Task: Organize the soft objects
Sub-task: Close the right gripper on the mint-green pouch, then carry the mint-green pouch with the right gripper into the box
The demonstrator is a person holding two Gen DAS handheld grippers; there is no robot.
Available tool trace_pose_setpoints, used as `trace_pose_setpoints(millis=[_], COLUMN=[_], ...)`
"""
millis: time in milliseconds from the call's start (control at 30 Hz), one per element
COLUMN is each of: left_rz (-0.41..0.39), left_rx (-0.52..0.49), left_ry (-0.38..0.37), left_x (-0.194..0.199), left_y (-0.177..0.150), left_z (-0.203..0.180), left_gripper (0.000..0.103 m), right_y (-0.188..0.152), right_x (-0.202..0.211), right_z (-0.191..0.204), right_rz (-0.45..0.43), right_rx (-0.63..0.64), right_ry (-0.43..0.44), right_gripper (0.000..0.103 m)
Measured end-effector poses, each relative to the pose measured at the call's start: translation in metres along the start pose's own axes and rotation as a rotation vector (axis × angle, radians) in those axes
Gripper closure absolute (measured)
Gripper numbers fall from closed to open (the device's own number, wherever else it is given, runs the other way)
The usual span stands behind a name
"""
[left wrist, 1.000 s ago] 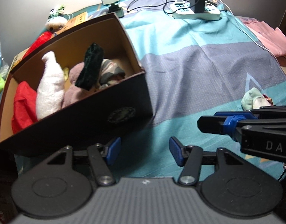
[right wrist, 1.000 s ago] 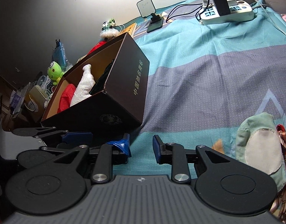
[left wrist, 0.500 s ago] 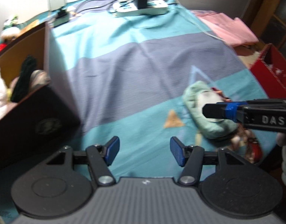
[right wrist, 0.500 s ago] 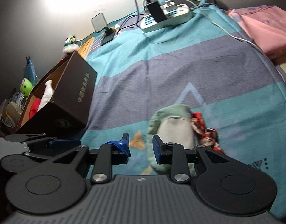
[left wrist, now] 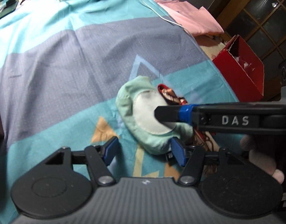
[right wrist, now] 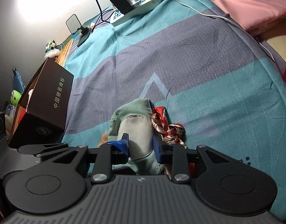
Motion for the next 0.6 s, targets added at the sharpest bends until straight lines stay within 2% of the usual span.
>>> trace_pose_setpoints(millis=[33, 133, 167, 333, 600], left_rz=[-0.005, -0.019, -0.026, -0.062, -0.190], left_rx=[-0.003, -0.019, -0.020, -0.039, -0.064], left_ry=[-0.003, -0.034, -0.037, -0.032, 0.006], left_x=[-0.001, 0.001, 0.002, 0.016, 0.078], left_y=[0.001, 0.005, 0.006, 0.008, 0.014], left_z=[-0.001, -0.004, -0.004, 0.002, 0.028], left_gripper=[0.041, 0.063, 0.066, 0.072, 0.075], right_y=[0.001, 0.001, 0.002, 0.001, 0.023], right_x=[-0.001, -0.007, -0.009, -0.013, -0.006], right_z=[0.001, 0.007, 0.008, 0.021, 0.078], right_rz=[0.002, 0.027, 0.033, 0.060, 0.013], right_rx=[0.001, 0.000, -0.001, -0.016, 0.042], right_ry=[0.008, 0.047, 0.055, 0.113, 0.206], right_gripper=[0.090, 0.090, 0.091, 0.094, 0.094])
Point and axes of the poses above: each gripper's, at about its wrist camera, not at the fingertips, and x roughly against the way its jaws point, z to its left, y to its top, the point moved 9 cm from there along -x, roughly the way its jaws point, and after that the axes turned 8 degrees about x, right-handed, at the moved point
